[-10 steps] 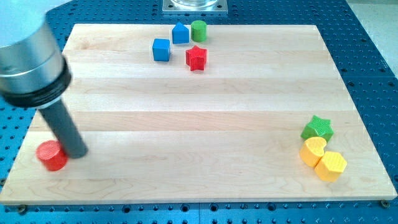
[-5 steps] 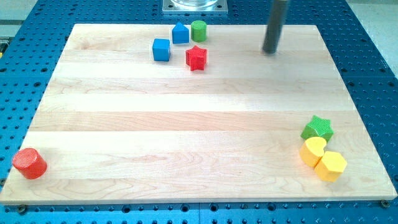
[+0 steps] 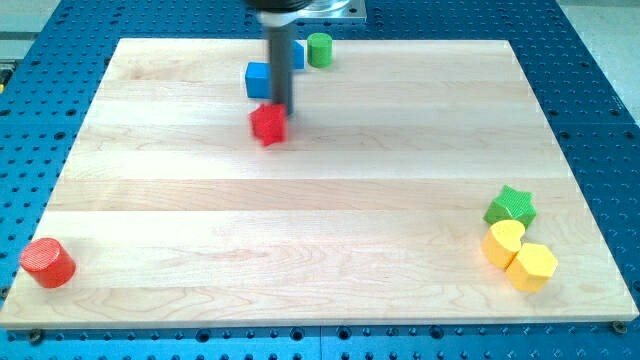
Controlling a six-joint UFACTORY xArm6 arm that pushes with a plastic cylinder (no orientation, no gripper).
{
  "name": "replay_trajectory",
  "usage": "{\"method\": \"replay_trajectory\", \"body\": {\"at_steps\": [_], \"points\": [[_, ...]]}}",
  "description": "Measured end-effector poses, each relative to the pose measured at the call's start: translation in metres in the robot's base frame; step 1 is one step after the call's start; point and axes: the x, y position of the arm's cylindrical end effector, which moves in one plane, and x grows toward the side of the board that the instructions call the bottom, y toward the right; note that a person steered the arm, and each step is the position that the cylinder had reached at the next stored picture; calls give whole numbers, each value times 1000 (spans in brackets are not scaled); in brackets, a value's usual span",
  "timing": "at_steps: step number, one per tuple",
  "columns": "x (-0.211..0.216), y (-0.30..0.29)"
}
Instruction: Move the red blocks to the bottom left
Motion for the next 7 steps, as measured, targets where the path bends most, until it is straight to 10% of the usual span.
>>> {"method": "replay_trajectory", "body": {"at_steps": [4,7], "points": [[163,-111],[149,-162]]}}
